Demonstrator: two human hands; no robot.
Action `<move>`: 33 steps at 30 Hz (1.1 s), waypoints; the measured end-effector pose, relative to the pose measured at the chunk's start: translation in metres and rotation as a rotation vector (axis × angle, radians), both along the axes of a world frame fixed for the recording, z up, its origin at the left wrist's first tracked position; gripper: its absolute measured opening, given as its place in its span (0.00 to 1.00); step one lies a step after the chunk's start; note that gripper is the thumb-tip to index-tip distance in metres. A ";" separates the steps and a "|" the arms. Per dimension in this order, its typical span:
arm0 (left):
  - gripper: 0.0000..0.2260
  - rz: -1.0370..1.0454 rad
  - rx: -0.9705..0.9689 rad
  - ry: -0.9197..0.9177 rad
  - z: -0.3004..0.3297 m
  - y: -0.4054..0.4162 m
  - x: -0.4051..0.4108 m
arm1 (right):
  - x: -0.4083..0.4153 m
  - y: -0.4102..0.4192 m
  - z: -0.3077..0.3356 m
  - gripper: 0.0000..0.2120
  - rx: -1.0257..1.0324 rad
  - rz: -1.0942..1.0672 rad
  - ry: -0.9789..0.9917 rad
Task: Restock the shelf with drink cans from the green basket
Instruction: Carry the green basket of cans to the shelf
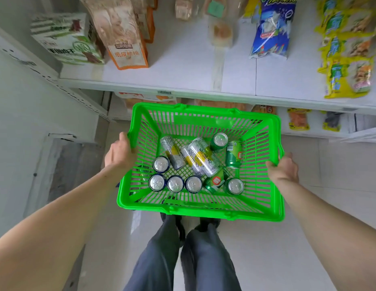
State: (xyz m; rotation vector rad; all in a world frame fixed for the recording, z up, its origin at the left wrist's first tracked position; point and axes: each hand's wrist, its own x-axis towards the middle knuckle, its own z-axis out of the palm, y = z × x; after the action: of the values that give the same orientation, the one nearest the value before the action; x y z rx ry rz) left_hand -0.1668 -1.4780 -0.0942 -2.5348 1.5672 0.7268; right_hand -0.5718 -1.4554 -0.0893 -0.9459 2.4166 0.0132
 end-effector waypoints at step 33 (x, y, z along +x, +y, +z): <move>0.18 0.030 -0.150 0.001 -0.318 -0.064 -0.017 | -0.029 -0.068 -0.323 0.14 -0.245 0.034 0.034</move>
State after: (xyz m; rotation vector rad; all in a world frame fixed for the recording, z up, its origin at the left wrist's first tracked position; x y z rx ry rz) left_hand -0.1840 -1.5423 -0.4127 -2.6678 1.6467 0.6365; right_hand -0.6012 -1.5234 -0.4126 -1.1017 2.4725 -0.2615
